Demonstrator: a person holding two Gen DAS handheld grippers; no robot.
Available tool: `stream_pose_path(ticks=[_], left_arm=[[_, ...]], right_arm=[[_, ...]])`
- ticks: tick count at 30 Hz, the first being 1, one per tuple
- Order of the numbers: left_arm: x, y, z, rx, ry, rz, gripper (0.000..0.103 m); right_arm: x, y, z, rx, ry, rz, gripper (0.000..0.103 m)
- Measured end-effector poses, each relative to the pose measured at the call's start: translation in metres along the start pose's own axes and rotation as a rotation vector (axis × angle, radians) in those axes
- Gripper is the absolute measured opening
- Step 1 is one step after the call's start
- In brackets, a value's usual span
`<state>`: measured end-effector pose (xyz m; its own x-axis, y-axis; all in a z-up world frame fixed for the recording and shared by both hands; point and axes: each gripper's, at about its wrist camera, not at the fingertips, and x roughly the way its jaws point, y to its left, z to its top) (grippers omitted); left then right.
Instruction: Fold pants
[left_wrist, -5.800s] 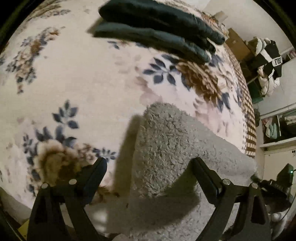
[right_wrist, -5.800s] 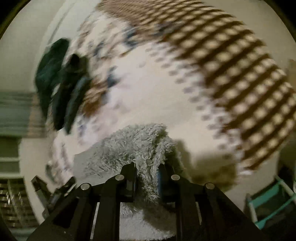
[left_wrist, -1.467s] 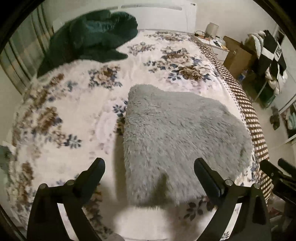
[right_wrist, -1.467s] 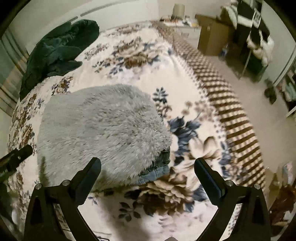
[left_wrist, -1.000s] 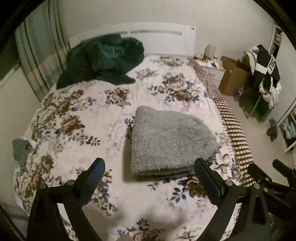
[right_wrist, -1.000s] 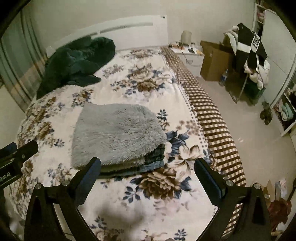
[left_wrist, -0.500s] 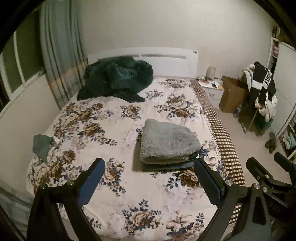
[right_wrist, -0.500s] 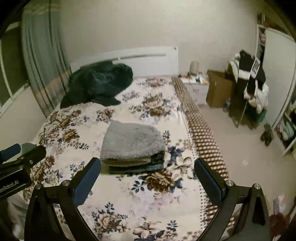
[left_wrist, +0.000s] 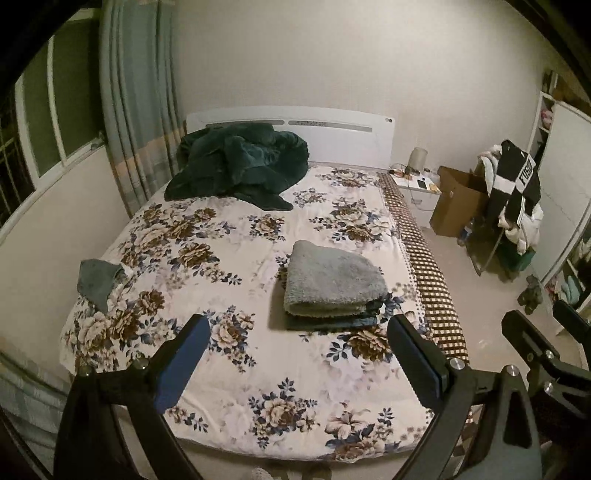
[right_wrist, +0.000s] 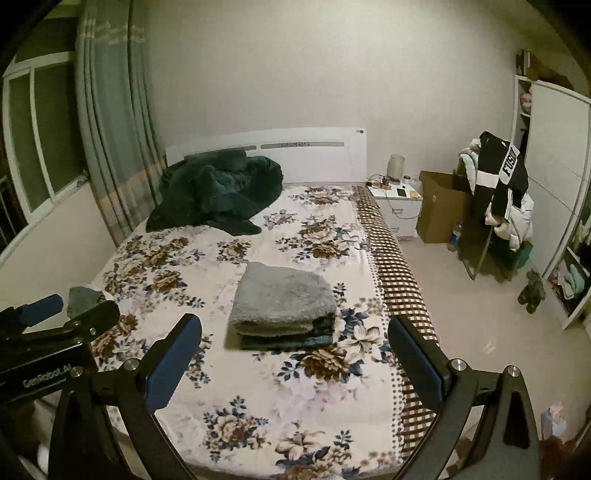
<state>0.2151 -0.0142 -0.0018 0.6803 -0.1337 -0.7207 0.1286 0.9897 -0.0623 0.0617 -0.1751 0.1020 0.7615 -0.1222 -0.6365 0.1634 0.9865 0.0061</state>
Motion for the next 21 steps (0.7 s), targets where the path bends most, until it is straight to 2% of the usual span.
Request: stream_pose_path(ticks=[3, 8, 21], left_arm=[[-0.005, 0.004, -0.003, -0.001, 0.014, -0.017, 0.099], [-0.017, 0.012, -0.007, 0.005, -0.013, 0.009, 0.103], [-0.036, 0.014, -0.007, 0.016, -0.049, 0.022, 0.103]], right_arm=[[-0.021, 0.008, -0.001, -0.009, -0.014, -0.015, 0.103], [-0.040, 0.012, 0.002, 0.008, -0.040, -0.025, 0.103], [-0.042, 0.017, 0.010, 0.000, -0.047, -0.021, 0.103]])
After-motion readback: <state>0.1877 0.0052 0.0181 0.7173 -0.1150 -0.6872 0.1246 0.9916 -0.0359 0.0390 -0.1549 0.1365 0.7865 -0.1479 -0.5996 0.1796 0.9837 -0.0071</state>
